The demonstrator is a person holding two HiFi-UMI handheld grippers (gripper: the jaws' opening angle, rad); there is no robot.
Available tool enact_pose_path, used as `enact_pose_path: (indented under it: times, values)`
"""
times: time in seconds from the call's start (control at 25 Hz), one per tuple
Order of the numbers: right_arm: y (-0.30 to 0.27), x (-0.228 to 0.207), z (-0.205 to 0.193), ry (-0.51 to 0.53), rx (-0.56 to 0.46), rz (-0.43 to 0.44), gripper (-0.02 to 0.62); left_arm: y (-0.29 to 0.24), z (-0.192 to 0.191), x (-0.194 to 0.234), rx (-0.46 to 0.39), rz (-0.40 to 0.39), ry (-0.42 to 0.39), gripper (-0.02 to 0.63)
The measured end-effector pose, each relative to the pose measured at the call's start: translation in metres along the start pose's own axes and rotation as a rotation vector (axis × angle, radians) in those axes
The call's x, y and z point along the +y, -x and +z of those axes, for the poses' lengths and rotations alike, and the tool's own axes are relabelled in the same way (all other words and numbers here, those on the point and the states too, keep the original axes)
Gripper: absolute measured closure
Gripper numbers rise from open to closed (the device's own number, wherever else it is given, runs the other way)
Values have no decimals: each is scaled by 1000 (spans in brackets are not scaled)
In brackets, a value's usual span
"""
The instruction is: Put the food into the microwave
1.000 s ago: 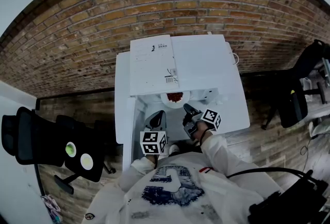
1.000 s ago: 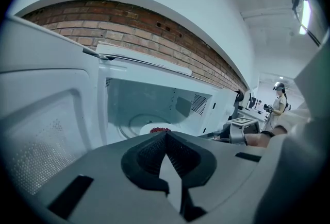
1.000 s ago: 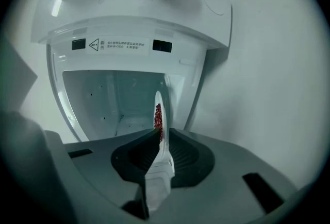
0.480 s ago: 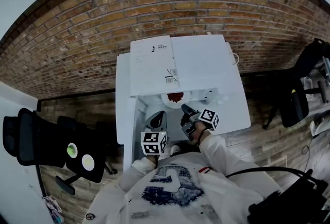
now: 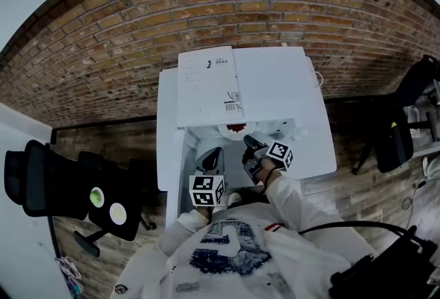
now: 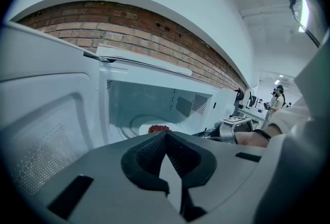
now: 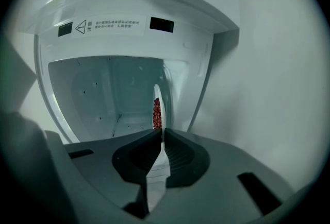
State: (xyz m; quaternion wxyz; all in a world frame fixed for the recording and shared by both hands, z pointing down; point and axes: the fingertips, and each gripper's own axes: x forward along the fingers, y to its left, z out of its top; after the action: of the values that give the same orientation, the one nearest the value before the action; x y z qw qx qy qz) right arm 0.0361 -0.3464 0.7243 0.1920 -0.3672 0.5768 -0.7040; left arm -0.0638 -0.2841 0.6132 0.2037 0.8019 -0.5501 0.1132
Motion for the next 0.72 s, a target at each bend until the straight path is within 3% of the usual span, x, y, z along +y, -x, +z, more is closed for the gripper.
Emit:
enact_pose_path:
  times: [0.72]
  values:
    - [-20, 3, 7, 21, 5, -20, 565, 2, -4, 3, 14, 12, 9, 598]
